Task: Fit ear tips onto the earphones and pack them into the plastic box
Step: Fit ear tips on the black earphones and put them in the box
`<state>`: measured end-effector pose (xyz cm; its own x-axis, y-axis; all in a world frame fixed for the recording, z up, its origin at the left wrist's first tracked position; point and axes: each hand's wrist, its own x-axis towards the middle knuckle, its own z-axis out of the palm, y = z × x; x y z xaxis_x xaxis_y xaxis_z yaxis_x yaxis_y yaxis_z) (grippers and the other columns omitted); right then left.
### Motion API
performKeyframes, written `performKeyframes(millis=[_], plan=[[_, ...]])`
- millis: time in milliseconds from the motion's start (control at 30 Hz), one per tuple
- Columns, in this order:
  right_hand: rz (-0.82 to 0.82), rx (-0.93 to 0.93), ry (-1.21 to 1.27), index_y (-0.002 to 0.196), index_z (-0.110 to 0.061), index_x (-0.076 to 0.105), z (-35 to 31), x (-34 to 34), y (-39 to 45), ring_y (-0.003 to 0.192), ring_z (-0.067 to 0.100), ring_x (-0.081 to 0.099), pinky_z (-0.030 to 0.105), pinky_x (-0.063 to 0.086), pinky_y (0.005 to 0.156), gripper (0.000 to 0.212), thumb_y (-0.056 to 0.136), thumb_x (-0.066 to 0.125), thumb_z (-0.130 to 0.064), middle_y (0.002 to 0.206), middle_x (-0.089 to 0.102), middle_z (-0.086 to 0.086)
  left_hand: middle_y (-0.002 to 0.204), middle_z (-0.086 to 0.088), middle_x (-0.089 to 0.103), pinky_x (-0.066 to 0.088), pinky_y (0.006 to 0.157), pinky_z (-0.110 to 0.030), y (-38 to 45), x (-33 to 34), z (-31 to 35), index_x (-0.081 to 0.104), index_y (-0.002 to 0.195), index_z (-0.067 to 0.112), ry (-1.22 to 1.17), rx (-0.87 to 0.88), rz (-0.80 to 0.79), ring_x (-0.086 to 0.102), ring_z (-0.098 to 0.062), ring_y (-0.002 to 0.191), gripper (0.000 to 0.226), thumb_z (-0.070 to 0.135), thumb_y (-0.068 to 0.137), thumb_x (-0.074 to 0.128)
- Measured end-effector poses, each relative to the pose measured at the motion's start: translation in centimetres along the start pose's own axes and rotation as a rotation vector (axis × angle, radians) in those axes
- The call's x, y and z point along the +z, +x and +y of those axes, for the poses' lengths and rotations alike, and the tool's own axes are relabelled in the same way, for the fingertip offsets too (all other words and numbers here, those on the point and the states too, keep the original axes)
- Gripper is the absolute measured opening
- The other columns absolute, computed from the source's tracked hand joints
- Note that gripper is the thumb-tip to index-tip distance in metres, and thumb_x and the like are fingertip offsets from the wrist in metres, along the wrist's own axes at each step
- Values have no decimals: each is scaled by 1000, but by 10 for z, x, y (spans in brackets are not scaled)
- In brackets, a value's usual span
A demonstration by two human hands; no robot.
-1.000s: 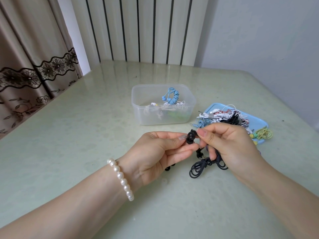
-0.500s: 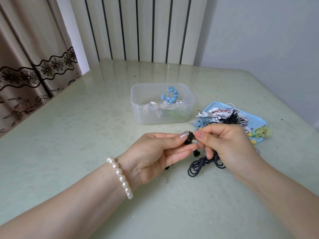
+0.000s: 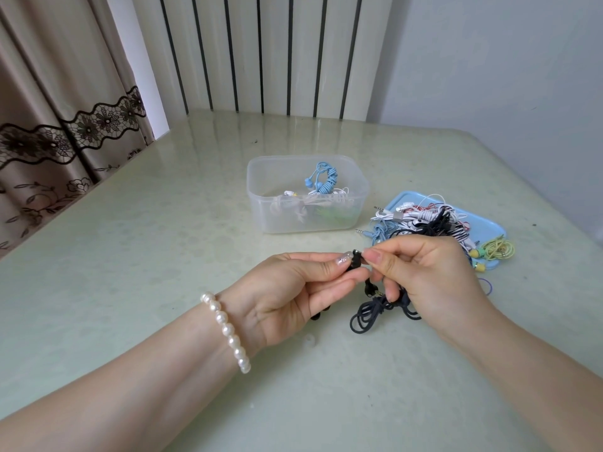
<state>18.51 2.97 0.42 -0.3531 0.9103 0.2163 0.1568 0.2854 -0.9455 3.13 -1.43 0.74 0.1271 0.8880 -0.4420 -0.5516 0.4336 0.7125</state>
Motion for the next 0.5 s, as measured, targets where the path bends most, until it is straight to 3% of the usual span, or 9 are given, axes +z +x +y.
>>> performKeyframes(millis=[233,400,500], plan=[[30,-60,-49,64,-18,67,-1,3,-2,34,8,42,17,39,43,17,78,66,-9,44,57,-5,73,-14,72,55,51,-17,1,-1,0,73,69,-1,13,-24,-13,70,-14,61,15,2,60,62],[78,28,12,57,-21,66,-2,-1,1,33,6,41,12,34,41,23,80,64,-19,43,56,-3,80,-17,72,57,56,-22,-1,0,3,65,88,-3,-64,18,-14,71,-19,65,26,1,63,61],[42,120,78,47,-20,64,-2,-1,0,36,10,40,18,33,44,30,72,61,-36,45,53,2,83,-17,72,58,61,-22,-2,0,1,64,99,-5,-28,59,-34,71,-19,69,37,-3,61,61]])
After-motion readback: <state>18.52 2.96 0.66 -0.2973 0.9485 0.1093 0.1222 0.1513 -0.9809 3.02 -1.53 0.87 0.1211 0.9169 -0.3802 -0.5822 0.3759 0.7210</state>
